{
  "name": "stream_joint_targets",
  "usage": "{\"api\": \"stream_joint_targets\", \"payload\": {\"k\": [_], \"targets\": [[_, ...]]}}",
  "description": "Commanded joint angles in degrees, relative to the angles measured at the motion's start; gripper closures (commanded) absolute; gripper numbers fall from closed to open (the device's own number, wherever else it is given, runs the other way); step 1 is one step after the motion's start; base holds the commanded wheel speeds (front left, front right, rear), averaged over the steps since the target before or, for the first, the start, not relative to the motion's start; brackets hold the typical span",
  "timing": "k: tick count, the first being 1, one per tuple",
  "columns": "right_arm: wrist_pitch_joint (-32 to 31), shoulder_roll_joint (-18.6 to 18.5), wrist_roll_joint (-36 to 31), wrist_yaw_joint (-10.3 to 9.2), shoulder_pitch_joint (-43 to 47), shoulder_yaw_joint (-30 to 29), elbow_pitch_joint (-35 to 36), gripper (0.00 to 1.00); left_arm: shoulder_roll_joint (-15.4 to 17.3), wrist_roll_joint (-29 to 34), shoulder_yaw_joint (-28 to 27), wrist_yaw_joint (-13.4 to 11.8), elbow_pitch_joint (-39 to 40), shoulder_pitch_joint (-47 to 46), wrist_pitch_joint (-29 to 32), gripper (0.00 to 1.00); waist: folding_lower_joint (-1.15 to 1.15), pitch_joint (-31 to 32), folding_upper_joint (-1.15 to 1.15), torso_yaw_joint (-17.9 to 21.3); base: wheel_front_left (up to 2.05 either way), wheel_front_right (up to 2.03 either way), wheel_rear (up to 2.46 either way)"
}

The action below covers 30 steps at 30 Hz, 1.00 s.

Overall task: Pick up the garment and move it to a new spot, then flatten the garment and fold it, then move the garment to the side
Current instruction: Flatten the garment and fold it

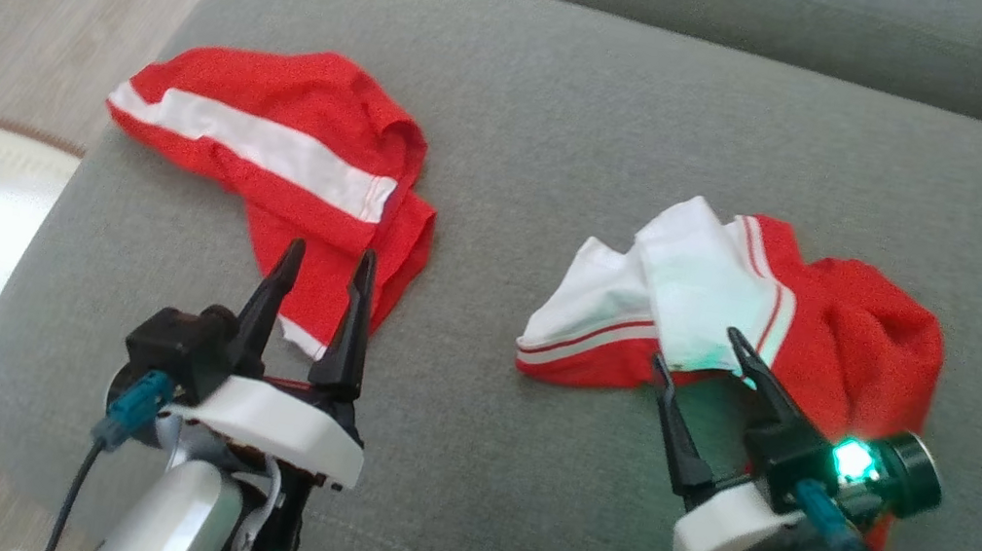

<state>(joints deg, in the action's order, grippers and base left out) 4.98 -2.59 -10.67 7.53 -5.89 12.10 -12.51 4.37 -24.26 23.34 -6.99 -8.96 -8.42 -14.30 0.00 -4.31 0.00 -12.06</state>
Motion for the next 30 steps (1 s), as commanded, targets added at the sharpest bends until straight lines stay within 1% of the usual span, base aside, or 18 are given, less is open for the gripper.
{"api": "stream_joint_targets", "payload": {"k": [1, 4, 8, 15, 16, 17, 18, 21, 25, 30], "targets": [[-0.02, -0.29, -0.69, -0.04, -2.82, 1.41, 1.06, 0.0, -0.13, 0.57, -1.78, 0.3, 1.75, -2.68, -0.69, 0.0, 0.0, -1.31, 0.0, -1.32, 0.0, 0.0, 0.0], [-0.31, -0.29, -3.99, -0.04, -5.25, 0.59, -3.22, 0.0, -0.54, 0.8, -1.39, 0.81, 1.34, -3.13, -0.69, 0.0, 0.0, -2.54, 0.0, -2.85, 0.0, 0.0, 0.0], [-0.34, -0.29, -6.92, -0.04, -7.67, -2.18, -7.78, 0.0, -0.95, 0.87, -1.47, 1.05, 1.16, -3.94, -0.7, 0.0, 0.0, -4.2, 0.0, -4.54, 0.0, 0.0, 0.0], [0.74, -0.29, -9.44, -0.04, -10.32, -7.48, -11.55, 0.0, -1.33, 0.94, -1.39, 1.35, 1.03, -4.69, -0.7, 0.0, 0.0, -6.53, 0.0, -5.93, 0.0, 0.0, 0.0], [0.82, -0.29, -9.37, -0.04, -10.59, -7.73, -12.02, 0.18, -1.36, 0.93, -1.42, 1.38, 0.97, -4.74, -0.7, 0.0, 0.0, -6.66, 0.0, -5.93, 0.0, 0.0, 0.0], [0.96, -0.29, -9.26, -0.04, -10.87, -7.79, -12.44, 0.63, -1.38, 0.89, -1.44, 1.42, 0.88, -4.76, -0.7, 0.0, 0.0, -6.75, 0.0, -5.87, 0.0, 0.0, 0.0], [1.29, -0.29, -9.12, -0.04, -11.12, -7.79, -12.74, 1.0, -1.4, 0.87, -1.45, 1.45, 0.76, -4.78, -0.7, 0.0, 0.0, -6.76, 0.0, -5.75, 0.0, 0.0, 0.0], [2.77, -0.29, -7.94, -0.04, -11.63, -7.18, -13.15, 1.0, -1.44, 0.86, -1.42, 1.49, 0.37, -4.85, -0.7, 0.0, 0.0, -6.21, 0.0, -5.1, 0.0, 0.0, 0.0], [5.79, -0.29, -2.45, -0.04, -11.85, -3.53, -11.52, 1.0, -1.47, 0.51, -0.73, 1.42, 0.09, -4.8, -0.7, 0.0, 0.0, -4.05, 0.0, -3.93, 0.0, 0.0, 0.0], [7.05, -0.29, 6.16, -0.04, -12.32, 3.88, -5.92, 1.0, -1.48, 0.41, -0.16, 1.0, -0.27, -3.94, -0.7, 0.0, 0.0, -1.53, 0.0, -2.87, 0.0, 0.0, 0.0]]}}
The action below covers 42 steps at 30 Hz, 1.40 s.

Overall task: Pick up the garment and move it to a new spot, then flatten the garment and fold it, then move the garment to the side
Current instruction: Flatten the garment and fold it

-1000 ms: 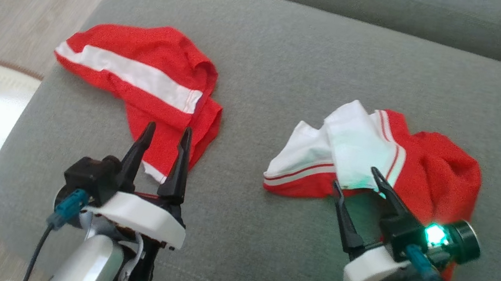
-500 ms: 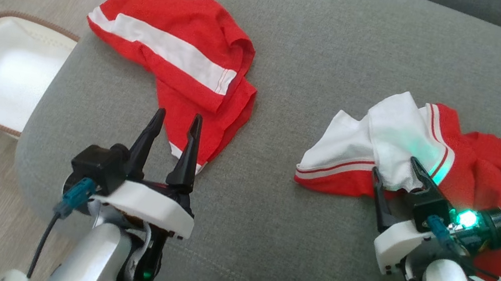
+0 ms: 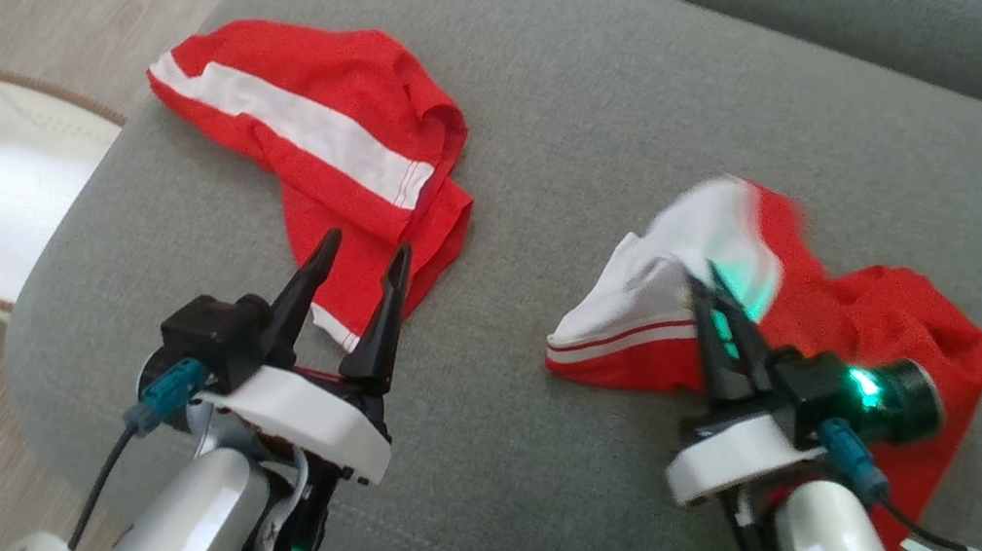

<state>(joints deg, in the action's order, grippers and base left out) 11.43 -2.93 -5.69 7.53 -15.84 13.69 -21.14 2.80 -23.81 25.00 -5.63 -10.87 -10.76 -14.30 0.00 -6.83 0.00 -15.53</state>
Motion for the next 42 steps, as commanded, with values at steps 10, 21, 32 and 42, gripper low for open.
{"api": "stream_joint_targets", "payload": {"k": [10, 21, 32, 42], "targets": [[-5.15, -0.62, 8.15, -0.04, -8.89, 4.57, 13.69, 1.0, 0.09, -0.54, -0.87, -0.73, 2.36, -1.03, -0.7, 0.0, 0.0, 1.08, 0.0, 0.99, 0.0, 0.0, 0.0], [-12.94, -21.82, 13.24, -0.04, -34.02, 4.57, 0.71, 1.0, 0.09, -2.19, 2.08, -0.21, 3.21, -4.59, -0.7, 0.0, 0.0, -6.74, 0.0, -3.45, 0.0, 0.0, 0.0], [-9.28, -28.13, 9.27, -0.04, -50.88, 15.11, -24.77, 0.0, 0.08, -4.25, 3.57, -1.14, 3.48, -7.21, -0.7, 0.0, 0.0, -9.26, 0.0, -6.57, 0.0, 0.0, 0.0], [2.31, -18.36, 6.91, -0.04, -44.79, 7.71, -28.96, 0.0, 0.08, -2.15, 0.03, -1.49, 3.24, -5.7, -0.7, 0.0, 0.0, -2.7, 0.0, -0.98, 0.0, 0.0, 0.0]]}}
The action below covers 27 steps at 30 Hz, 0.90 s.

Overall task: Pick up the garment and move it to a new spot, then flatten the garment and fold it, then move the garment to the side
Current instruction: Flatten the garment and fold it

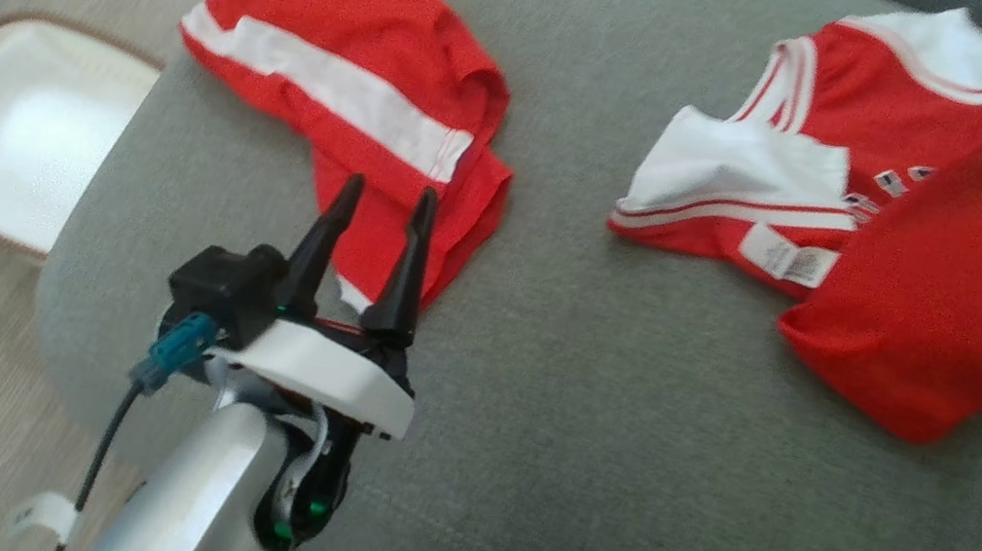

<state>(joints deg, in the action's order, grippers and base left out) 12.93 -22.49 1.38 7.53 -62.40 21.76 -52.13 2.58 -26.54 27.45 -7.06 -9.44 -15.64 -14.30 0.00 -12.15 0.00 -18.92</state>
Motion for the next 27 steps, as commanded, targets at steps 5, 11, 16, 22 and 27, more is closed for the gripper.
{"api": "stream_joint_targets", "payload": {"k": [5, 11, 16, 22, 27], "targets": [[1.95, 6.93, -0.38, -0.04, 11.44, -4.46, 8.71, 0.0, 0.3, 1.45, -4.66, -0.14, 2.49, 0.99, -0.7, 0.0, 0.0, 7.06, 0.0, 5.97, 0.0, 0.0, 0.0], [2.05, 14.0, -1.75, -0.04, 28.03, -10.13, 23.24, 0.0, 0.3, 2.42, -6.8, -0.24, 4.04, 3.68, -0.7, 0.0, 0.0, 11.44, 0.0, 9.28, 0.0, 0.0, 0.0], [2.06, 17.68, -3.95, -0.04, 39.6, -12.99, 32.41, 0.0, 0.3, 1.48, -8.08, -0.19, 5.34, 5.7, -0.7, 0.0, 0.0, 12.7, 0.0, 10.85, 0.0, 0.0, 0.0], [1.77, 19.53, -5.03, -0.04, 52.13, -16.28, 41.51, 0.0, 0.3, 2.07, -9.0, 0.09, 6.08, 8.0, -0.7, 0.0, 0.0, 12.82, 0.0, 12.0, 0.0, 0.0, 0.0], [0.79, 19.59, -3.37, -0.04, 56.2, -15.26, 44.73, 0.0, 0.3, 1.98, -8.43, 0.24, 6.24, 8.62, -0.7, 0.0, 0.0, 11.91, 0.0, 11.75, 0.0, 0.0, 0.0]]}}
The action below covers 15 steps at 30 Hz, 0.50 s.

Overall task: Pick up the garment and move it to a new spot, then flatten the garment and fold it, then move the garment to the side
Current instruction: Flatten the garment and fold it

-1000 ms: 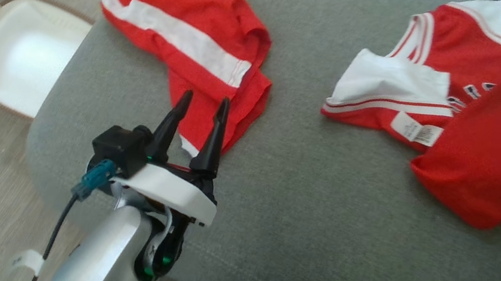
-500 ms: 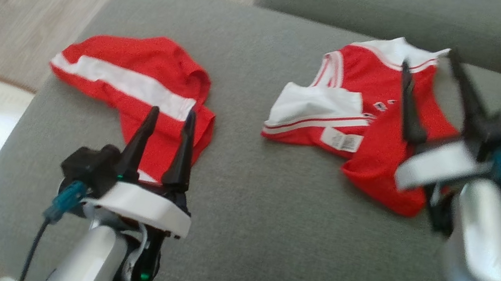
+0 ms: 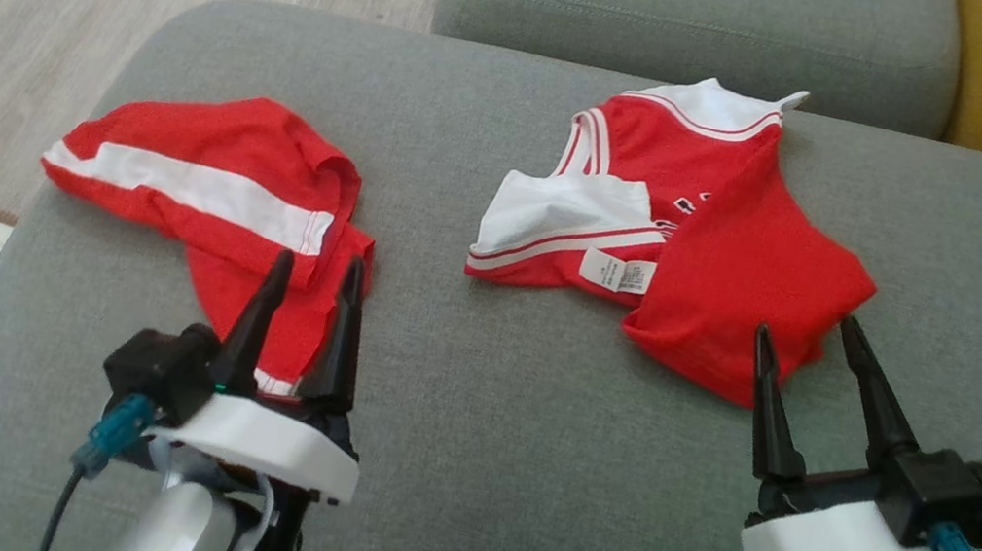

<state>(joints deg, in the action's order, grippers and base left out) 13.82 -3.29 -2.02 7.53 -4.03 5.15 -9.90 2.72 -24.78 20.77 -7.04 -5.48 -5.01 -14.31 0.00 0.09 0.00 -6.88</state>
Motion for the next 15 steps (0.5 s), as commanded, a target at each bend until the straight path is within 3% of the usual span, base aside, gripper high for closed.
{"api": "stream_joint_targets", "payload": {"k": [1, 8, 15], "targets": [[-0.29, 0.39, 0.02, -0.04, -2.0, 1.35, 2.87, 0.0, 0.16, 0.27, -1.48, 0.33, 2.15, -2.13, -0.69, 0.0, 0.0, -0.56, 0.0, -0.53, 0.0, 0.0, 0.0], [-3.14, 0.4, -3.28, -0.04, -3.32, 1.3, 2.09, 0.0, 0.16, 0.46, 0.41, 0.98, 1.59, -3.53, -0.69, 0.0, 0.0, -3.06, 0.0, -3.42, 0.0, 0.0, 0.0], [-6.57, 0.41, -10.28, -0.04, -7.3, 2.49, -5.02, 0.0, 0.16, -0.14, 1.74, 0.97, 1.29, -5.0, -0.69, 0.0, 0.0, -6.81, 0.0, -7.25, 0.0, 0.0, 0.0]]}}
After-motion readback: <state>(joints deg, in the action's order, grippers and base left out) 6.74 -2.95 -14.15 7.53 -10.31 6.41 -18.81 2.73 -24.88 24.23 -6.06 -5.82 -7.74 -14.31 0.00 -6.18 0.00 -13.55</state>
